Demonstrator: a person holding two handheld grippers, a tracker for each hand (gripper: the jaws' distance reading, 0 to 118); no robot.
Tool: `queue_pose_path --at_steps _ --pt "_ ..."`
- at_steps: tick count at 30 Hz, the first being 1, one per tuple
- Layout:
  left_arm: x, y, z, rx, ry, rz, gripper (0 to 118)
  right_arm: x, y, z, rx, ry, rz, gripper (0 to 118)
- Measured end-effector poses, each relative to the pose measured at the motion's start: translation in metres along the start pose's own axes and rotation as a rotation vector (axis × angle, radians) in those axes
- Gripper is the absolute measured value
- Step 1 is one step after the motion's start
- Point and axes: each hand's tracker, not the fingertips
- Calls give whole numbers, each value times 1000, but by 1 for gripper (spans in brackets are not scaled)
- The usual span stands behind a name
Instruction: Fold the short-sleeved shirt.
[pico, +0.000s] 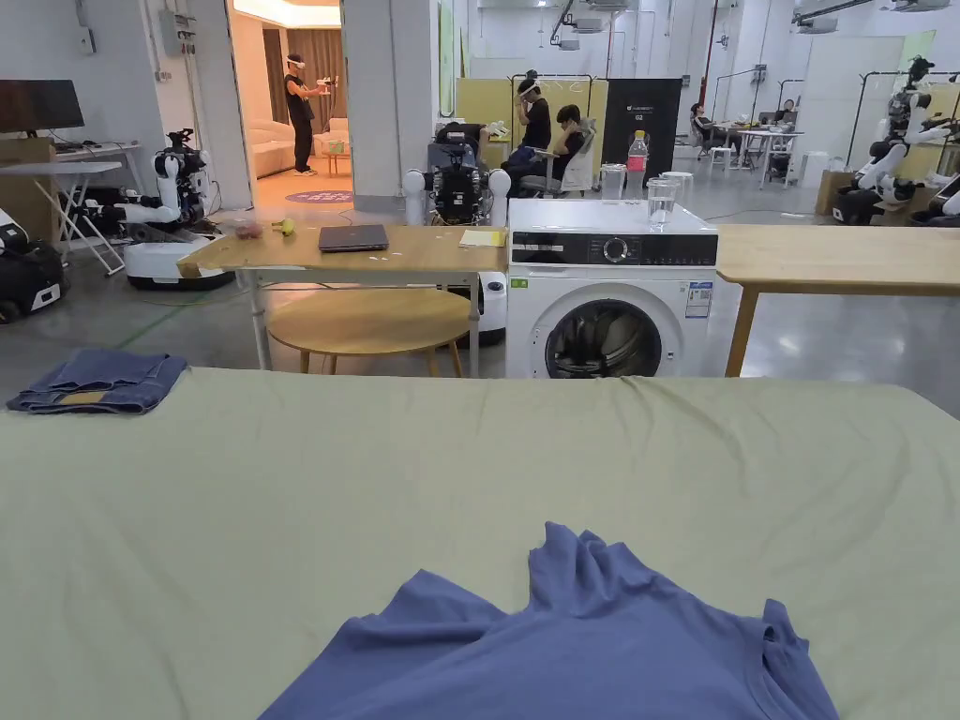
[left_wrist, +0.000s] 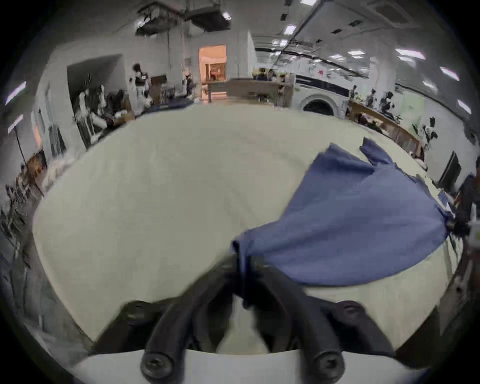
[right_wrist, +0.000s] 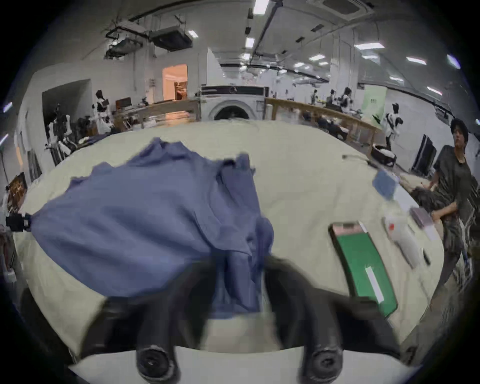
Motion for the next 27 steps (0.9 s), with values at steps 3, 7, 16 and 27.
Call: queue_pose_path --at_steps 3,7,16,27 --pt "13 15 38 142 -10 -36 112 -9 24 39 148 26 17 103" --pt "54 49 91 367 -14 -79 112 -55 70 100 440 119 73 103" --pt "91 62 131 496 -37 -122 26 -150 104 147 493 64 151 21" --pt "-32 21 84 181 2 -9 0 -180 75 116 372 231 133 0"
